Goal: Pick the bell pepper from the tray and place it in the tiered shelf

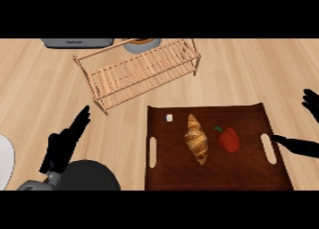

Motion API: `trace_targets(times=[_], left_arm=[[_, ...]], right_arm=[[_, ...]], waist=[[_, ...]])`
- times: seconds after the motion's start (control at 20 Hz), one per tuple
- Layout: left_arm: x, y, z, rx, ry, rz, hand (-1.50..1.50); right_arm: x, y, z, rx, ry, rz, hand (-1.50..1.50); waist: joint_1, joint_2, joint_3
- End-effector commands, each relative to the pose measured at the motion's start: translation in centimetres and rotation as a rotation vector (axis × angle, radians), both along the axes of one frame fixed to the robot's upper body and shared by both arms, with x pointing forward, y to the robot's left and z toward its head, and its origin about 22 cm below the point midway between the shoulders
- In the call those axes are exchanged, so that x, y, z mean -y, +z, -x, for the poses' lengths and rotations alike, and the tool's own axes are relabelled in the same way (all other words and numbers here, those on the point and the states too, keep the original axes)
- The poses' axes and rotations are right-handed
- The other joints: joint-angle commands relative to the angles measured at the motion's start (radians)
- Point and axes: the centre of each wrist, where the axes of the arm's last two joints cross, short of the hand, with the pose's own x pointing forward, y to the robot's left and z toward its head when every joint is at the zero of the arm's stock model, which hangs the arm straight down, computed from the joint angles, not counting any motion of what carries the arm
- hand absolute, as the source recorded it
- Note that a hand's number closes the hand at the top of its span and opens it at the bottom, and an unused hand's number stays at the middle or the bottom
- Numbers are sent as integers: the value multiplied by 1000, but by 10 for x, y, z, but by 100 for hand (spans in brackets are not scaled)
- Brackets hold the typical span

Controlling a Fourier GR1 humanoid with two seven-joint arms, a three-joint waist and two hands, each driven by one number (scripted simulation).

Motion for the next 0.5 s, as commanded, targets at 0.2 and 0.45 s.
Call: trace_targets(times=[0.2, 0.45], left_arm=[[-15, 6, -7, -37, -9, -10, 0], [-2, 2, 0, -20, -23, -4, 0]], right_arm=[[-60, 65, 8, -174, 257, 130, -150], [-67, 78, 11, -373, 205, 523, -150]], waist=[[-1, -6, -3], [19, -7, -6]])
